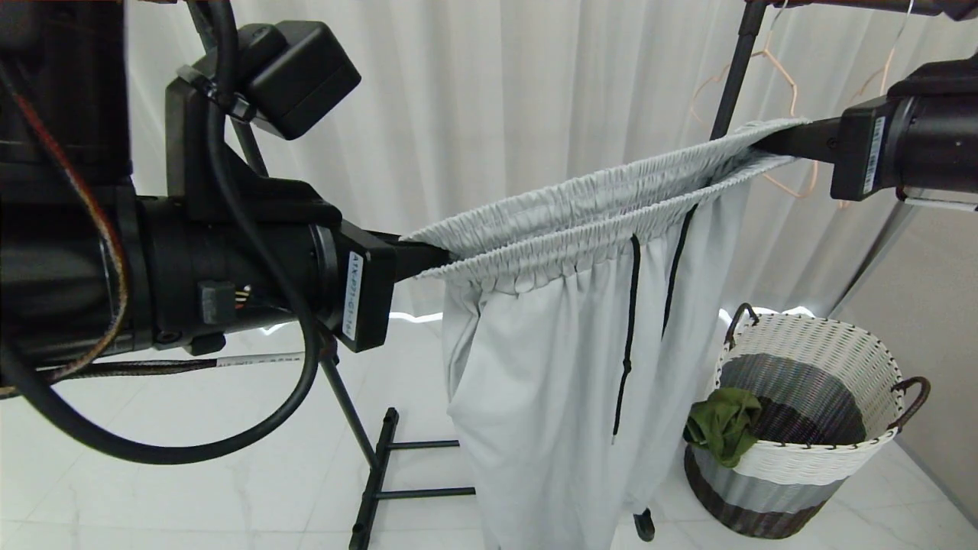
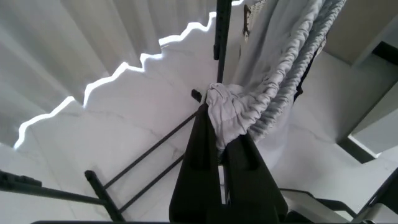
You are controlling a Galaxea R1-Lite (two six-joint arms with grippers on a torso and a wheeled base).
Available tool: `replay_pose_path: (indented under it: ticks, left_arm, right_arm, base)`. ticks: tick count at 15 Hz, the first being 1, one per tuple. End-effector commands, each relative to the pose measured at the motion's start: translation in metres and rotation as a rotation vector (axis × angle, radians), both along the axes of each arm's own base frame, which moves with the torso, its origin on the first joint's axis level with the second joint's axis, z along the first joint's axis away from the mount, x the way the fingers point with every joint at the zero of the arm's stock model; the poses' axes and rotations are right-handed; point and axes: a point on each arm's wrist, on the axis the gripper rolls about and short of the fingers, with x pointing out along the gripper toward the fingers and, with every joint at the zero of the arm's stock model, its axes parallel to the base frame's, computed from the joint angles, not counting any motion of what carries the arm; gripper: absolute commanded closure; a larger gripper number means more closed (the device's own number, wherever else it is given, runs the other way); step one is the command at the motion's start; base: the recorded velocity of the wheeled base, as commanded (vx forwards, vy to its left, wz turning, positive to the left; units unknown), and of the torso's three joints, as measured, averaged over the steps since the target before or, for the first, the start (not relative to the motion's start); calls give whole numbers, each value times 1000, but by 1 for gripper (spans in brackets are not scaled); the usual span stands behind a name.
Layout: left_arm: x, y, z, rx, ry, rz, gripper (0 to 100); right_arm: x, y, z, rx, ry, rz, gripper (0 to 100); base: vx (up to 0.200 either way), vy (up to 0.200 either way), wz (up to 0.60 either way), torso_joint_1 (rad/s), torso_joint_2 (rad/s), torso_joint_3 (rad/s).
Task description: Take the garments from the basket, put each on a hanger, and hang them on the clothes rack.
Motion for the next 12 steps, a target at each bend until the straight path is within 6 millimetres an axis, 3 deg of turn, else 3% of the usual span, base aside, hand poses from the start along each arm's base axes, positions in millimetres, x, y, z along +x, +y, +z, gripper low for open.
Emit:
replay_pose_path:
  ticks: [1,3,6,8,12]
  left_arm:
    - [-3,2,2,-6,-8,-3,100]
    - [1,4,3,-7,-11,15,100]
    - [42,12,26,-45,-67,140,100]
    - [56,9,34,-57,-85,159,100]
    - [57,7,19,-32,-41,159,100]
  right_arm:
    - [1,1,-2,-5,7,0,100]
    - [-2,-3,-1,-11,13,-13,100]
    - [-16,-25,8,-39,55,-84,100]
    - [-25,-37,14,-49,74,-117,100]
    - [-40,-46,3,-85,142,-122,100]
  base:
    - [0,0,0,0,0,0]
    - [0,0,0,0,0,0]
    - [0,0,0,0,0,0]
    - [0,0,0,0,0,0]
    - [0,0,0,0,0,0]
